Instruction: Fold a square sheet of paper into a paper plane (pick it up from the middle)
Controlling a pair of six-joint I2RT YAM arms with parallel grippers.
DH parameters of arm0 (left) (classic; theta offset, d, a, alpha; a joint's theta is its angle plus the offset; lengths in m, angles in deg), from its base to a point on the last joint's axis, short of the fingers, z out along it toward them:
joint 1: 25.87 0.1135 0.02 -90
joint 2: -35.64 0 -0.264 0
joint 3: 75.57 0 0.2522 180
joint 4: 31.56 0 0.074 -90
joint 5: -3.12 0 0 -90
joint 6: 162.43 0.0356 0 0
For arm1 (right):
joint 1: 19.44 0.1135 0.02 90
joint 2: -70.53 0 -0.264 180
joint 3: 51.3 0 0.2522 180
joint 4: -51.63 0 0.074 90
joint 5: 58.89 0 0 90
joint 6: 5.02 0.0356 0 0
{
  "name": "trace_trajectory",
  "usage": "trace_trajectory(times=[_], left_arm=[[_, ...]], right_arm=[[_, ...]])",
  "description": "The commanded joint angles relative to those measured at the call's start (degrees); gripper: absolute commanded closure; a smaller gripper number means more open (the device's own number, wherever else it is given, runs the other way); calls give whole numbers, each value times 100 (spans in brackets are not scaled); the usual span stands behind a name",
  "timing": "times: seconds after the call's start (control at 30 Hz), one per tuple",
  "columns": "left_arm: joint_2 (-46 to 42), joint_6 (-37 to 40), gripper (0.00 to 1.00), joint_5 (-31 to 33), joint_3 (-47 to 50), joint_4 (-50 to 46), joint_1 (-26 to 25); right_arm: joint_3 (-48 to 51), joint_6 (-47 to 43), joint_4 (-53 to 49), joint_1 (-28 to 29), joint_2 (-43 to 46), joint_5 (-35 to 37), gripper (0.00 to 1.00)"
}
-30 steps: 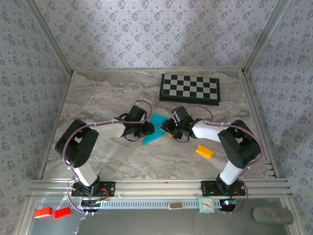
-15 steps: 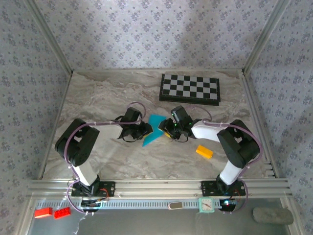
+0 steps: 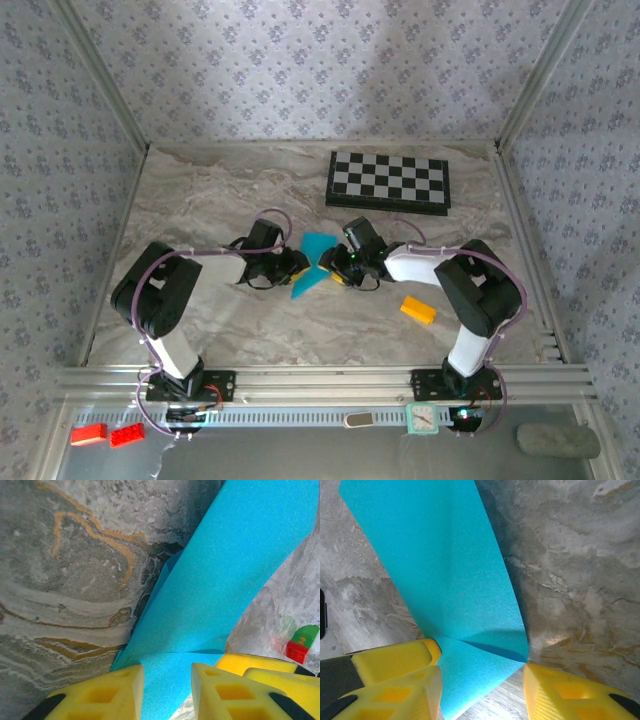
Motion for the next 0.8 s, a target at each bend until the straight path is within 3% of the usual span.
trace_trajectory(times=[0.0, 0.33, 0.77], left_arm=[[173, -32, 68, 155, 202, -461, 48], [200, -45, 67, 20, 240, -397, 152], [409, -276, 67, -346, 488, 135, 392]], right_arm=[[-148, -1, -45, 27, -136, -90, 52], [60, 15, 627, 26, -67, -213, 55], [292, 258, 241, -28, 79, 158, 56]])
